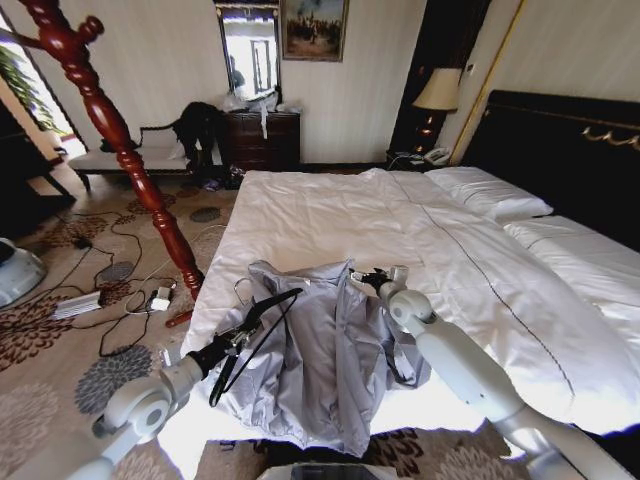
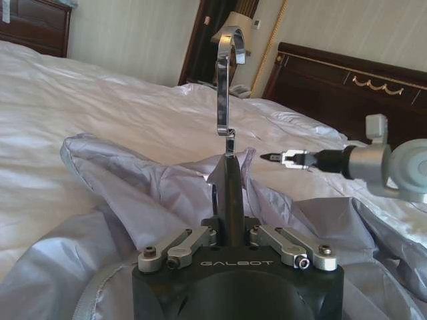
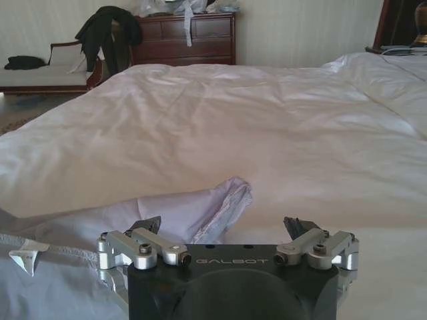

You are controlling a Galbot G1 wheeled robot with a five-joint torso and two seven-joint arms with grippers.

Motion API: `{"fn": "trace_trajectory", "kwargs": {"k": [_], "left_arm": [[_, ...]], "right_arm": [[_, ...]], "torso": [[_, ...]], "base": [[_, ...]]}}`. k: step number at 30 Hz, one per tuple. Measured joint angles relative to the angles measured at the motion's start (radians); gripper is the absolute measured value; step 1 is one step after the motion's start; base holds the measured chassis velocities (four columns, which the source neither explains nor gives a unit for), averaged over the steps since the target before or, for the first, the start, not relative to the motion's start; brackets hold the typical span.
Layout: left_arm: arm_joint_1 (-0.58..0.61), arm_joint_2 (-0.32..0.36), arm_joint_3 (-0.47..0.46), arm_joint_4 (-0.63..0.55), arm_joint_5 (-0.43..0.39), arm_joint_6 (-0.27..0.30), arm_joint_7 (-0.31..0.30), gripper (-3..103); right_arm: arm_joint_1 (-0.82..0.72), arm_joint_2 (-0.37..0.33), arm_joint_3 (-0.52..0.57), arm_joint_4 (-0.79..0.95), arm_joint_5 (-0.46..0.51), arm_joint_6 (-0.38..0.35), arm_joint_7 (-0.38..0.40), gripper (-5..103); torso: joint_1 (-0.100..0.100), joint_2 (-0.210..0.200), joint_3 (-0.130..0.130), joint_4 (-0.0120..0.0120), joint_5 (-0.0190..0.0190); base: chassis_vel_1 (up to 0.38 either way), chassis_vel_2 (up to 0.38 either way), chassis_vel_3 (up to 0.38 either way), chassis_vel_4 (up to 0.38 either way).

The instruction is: Pick up the clothes from the bed and hang them on the clothes hanger.

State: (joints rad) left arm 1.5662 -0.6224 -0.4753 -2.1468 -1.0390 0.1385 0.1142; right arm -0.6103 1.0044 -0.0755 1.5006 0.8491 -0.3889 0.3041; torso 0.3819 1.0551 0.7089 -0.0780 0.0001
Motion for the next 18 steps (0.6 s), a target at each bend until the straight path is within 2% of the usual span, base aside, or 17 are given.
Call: {"fn": "trace_trajectory", "kwargs": {"k": [7, 18], "left_arm": [[0.008, -0.052, 0.004, 0.001, 0.014, 0.004, -0.008, 15], [0.015, -0.065, 0.014, 0.007, 0.031, 0.006, -0.008, 15]], "right_arm": [[0.030, 0.080, -0.045, -0.106, -0.096, 0.032, -0.058, 100], [0.063, 0.118, -0.074, -0.194, -0.138, 0.050, -0.077, 100]], "torso": [[0.000, 0.000, 0.000, 0.0000, -0.0004], [0.000, 0.000, 0.000, 0.0001, -0.0002]], "base": [[0.000, 0.000, 0.000, 0.000], [0.000, 0.000, 0.000, 0.000]]}}
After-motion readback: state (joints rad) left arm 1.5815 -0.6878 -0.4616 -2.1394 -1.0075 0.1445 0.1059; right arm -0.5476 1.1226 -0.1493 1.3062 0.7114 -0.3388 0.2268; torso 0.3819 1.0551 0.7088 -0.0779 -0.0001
